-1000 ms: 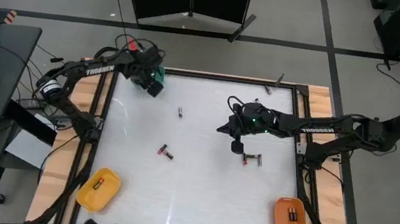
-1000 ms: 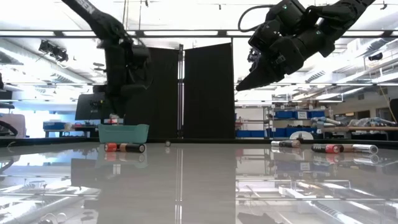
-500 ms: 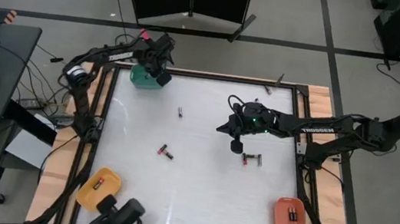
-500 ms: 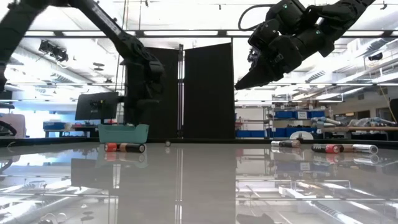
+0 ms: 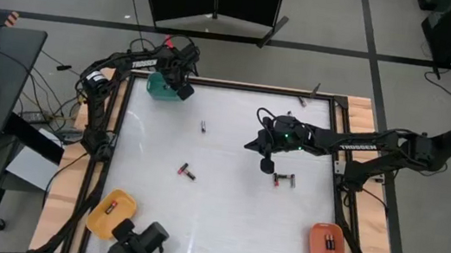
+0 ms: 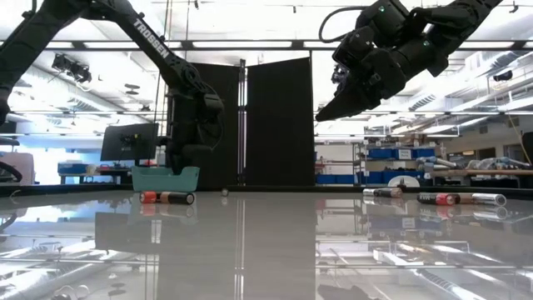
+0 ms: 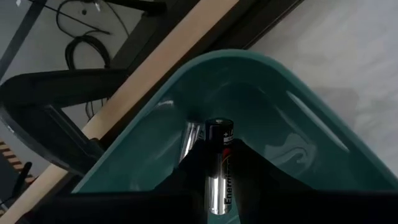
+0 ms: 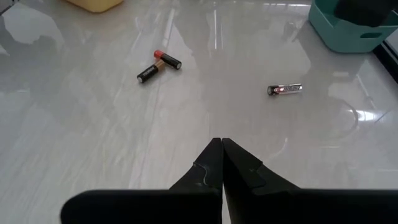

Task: Sort batteries
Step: Put the middle left silver battery into the blue bin, then put the top right gold battery into the orange bin

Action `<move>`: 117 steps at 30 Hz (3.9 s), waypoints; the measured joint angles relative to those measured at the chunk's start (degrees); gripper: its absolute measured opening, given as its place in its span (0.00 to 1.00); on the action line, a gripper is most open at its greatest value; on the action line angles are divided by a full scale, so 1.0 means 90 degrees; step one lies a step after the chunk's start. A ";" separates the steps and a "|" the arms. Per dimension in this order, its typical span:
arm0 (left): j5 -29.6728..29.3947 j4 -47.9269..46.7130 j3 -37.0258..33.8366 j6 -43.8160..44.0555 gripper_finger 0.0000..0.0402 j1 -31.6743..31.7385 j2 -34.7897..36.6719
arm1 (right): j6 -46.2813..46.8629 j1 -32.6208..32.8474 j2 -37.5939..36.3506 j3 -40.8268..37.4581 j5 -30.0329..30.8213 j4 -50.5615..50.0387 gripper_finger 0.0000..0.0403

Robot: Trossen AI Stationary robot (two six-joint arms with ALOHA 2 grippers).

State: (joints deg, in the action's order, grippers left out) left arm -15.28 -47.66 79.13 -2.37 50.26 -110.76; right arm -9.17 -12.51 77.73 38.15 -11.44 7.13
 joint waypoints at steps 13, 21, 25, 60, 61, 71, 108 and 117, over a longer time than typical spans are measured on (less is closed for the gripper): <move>0.0111 0.0191 -0.0175 0.0066 0.12 0.0000 -0.0007 | 0.0067 0.0007 0.0000 0.0000 0.0335 -0.0170 0.03; 0.0086 0.0406 -0.0498 0.0126 0.12 0.0000 -0.0010 | 0.0073 0.0007 0.0000 0.0000 0.0335 -0.0169 0.03; 0.0052 0.0492 -0.0498 0.0127 0.22 -0.0017 -0.0010 | 0.0165 0.0006 0.0000 0.0000 0.0335 -0.0167 0.03; -0.0585 0.4198 -0.1906 0.0427 0.02 -0.1820 0.3209 | 0.0670 0.0181 0.0000 0.0000 0.1045 -0.0182 0.04; -0.0584 0.4530 -0.2220 0.0459 0.02 -0.1923 0.3365 | 0.0670 0.0189 0.0000 0.0000 0.1131 -0.0182 0.04; -0.0375 0.7173 -0.4477 0.0525 0.02 -0.2980 0.4346 | 0.0712 0.0197 0.0000 0.0000 0.1171 -0.0071 0.02; 0.0886 1.1655 -0.7465 -0.0568 0.02 -0.3752 0.4401 | 0.2084 0.0201 -0.0002 0.0000 0.3808 -0.0822 0.03; 0.0783 1.1302 -0.7467 -0.0729 0.02 -0.3745 0.4398 | 0.2316 0.0057 -0.0021 0.0000 0.3930 -0.1606 0.03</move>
State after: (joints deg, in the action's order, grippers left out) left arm -8.24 54.06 11.93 -8.93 16.56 -71.18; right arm 11.68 -12.00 77.55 38.15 23.93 -7.32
